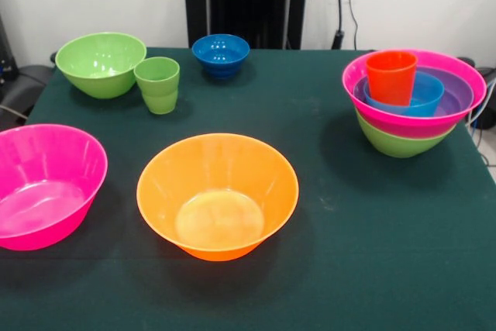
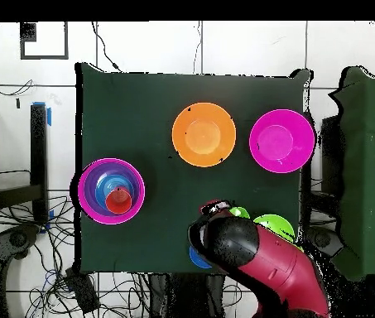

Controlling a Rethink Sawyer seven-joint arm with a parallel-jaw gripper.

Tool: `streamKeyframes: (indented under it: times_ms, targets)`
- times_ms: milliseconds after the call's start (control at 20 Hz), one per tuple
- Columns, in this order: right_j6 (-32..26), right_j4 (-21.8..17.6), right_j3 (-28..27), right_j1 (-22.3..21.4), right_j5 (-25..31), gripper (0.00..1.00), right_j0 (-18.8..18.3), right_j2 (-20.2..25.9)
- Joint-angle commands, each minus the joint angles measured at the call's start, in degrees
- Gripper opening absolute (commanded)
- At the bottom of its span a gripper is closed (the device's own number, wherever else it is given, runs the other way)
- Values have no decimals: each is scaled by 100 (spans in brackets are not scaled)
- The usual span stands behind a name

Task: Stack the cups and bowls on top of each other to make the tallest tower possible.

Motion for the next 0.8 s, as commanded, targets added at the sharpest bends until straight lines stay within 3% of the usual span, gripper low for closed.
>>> streamKeyframes:
  times_ms: [50, 400, 800]
  targets:
    - [-679, -543, 48, 57, 296, 100, -174, 448]
    - [-626, -822, 529, 195, -500, 100, -541, 544]
    - [-266, -1105, 841, 867, -1702, 100, -884, 842]
